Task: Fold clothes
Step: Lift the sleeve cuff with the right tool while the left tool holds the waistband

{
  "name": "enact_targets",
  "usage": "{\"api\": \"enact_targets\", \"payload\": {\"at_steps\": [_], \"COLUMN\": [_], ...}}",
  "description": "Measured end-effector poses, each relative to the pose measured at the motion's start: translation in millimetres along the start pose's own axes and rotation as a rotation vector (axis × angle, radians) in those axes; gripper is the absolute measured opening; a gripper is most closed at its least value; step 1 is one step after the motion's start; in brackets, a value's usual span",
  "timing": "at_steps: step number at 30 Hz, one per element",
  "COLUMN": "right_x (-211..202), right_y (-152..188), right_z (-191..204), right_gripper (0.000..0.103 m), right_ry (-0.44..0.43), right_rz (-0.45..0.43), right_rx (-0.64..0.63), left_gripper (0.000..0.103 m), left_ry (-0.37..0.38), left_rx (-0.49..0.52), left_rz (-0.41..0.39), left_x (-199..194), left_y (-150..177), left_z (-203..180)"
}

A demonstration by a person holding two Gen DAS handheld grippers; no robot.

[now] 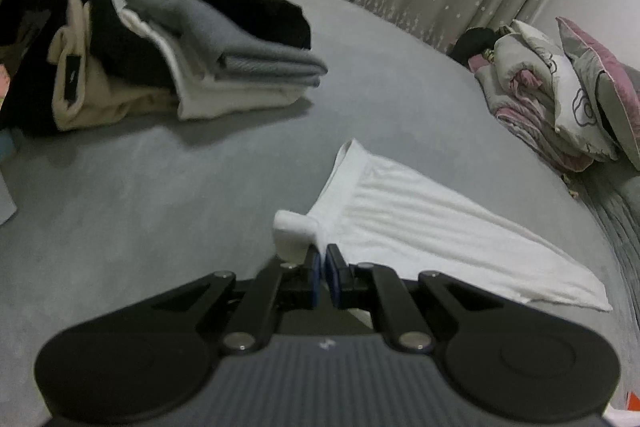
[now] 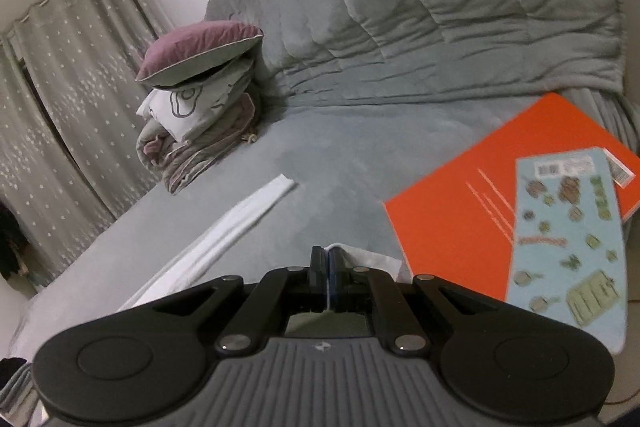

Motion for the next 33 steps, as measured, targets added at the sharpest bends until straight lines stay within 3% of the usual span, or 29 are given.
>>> {"api": "enact_targets", "payload": {"at_steps": [20,33], "right_x": [103.7,173.0], "right_y": [-75.4,-83.4], "right_z": [56.7,76.8], "right_gripper": [0.005,0.005], "right_ry": [0.052,0.072], "right_rz": [-0.015,0.009], "right_rx": [-0.143,-0.19], "left_gripper": [0.005,0.005], "left_ry": [-0.043,-0.072], "left_rx": [0.019,0.021], "left_rz": [-0.012,-0.003], "left_x": [44.7,74.6], "left_y": [-28.4,-38.0], "left_z": [-29.5,-33.6]}}
Point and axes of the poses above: each gripper's, at about its wrist camera, not at the fingertips, and x roughly the way its jaws point, z to its left, y to its underside, the point moved 10 cm from there along x, roughly the way its jaws point, and after that the axes turned 15 degrees about -x, right-handed, at the moved point
